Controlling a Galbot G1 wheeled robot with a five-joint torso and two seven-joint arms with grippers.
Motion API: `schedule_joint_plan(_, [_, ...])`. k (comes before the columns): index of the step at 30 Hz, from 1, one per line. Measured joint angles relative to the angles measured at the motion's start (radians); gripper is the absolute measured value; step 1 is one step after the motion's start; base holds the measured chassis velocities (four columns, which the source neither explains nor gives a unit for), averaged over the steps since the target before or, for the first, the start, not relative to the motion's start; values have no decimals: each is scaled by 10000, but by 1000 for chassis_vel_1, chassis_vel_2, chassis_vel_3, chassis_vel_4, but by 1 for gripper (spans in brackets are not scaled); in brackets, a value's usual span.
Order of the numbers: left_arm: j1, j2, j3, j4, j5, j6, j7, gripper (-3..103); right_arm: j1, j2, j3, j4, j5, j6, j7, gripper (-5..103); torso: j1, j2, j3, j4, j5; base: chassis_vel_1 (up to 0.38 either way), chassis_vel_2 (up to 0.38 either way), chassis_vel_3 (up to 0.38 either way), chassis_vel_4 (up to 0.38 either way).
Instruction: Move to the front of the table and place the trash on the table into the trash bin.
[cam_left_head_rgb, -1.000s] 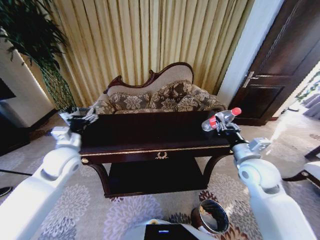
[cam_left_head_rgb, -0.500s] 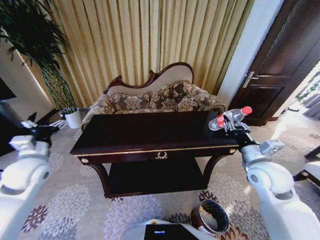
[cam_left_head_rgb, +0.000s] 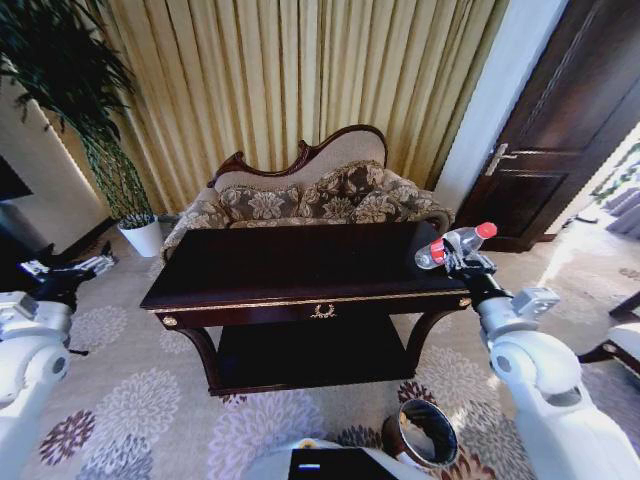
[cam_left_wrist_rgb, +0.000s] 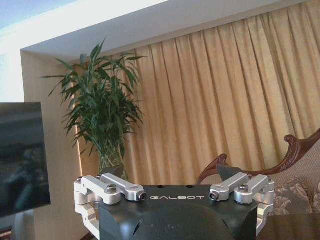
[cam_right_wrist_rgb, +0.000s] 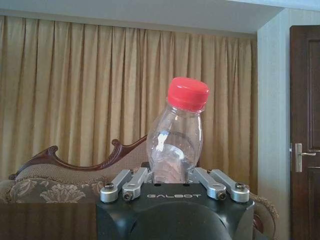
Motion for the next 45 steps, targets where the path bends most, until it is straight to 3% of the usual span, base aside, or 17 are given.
schedule_joint_plan(14, [170,-47,300,-83,397,-222,58,100,-191,200,83,356,-62,59,0,27,4,-4,2,0,-1,22,-26,-30,27])
schedule_joint_plan(45, [362,-303,442,-357,670,-343,-7,100,-77,419,-167,-19,-403,283,0,27,1,-1,0,3,-1,152,-151,-148,147])
